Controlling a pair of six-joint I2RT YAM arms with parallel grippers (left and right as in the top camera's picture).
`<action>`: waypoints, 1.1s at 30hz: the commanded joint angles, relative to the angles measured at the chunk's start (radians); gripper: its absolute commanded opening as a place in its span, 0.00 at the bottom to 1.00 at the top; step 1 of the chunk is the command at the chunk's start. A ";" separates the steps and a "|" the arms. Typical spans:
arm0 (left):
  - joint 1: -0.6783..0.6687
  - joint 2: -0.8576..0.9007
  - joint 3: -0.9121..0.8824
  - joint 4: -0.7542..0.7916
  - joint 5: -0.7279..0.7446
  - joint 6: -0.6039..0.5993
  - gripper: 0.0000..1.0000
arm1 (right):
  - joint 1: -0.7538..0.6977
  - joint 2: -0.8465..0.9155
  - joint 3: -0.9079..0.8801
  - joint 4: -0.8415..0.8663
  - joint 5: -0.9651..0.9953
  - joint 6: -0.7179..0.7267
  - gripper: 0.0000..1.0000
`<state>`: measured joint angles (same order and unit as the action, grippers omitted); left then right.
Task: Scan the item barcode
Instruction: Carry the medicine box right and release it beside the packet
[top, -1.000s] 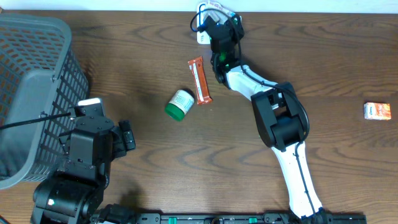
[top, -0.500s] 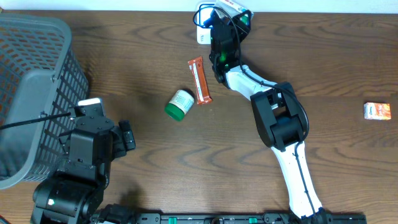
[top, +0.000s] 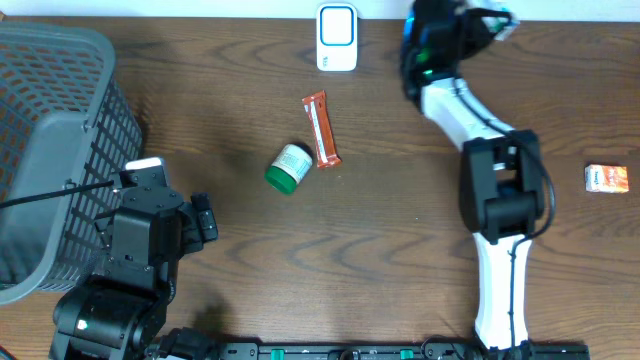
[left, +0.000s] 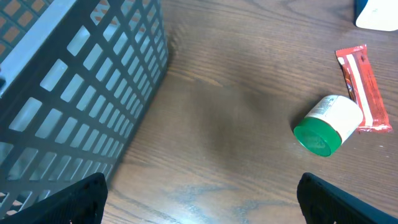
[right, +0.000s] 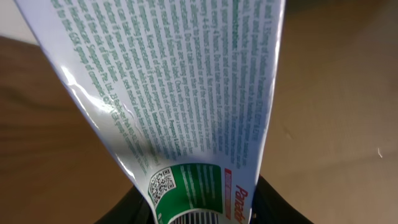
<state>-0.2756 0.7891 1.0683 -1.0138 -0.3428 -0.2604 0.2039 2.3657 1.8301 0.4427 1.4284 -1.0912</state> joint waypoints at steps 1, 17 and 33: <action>0.005 -0.004 0.009 0.001 -0.009 0.013 0.98 | -0.020 -0.055 -0.007 -0.026 0.125 0.053 0.13; 0.005 -0.005 0.009 0.001 -0.009 0.013 0.98 | -0.066 -0.329 -0.319 -0.034 0.115 0.200 0.18; 0.005 -0.005 0.009 0.001 -0.009 0.013 0.98 | -0.378 -0.823 -0.771 -0.627 -0.357 0.840 0.29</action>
<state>-0.2756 0.7891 1.0683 -1.0138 -0.3428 -0.2607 -0.1036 1.5631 1.0790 -0.1322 1.2522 -0.5167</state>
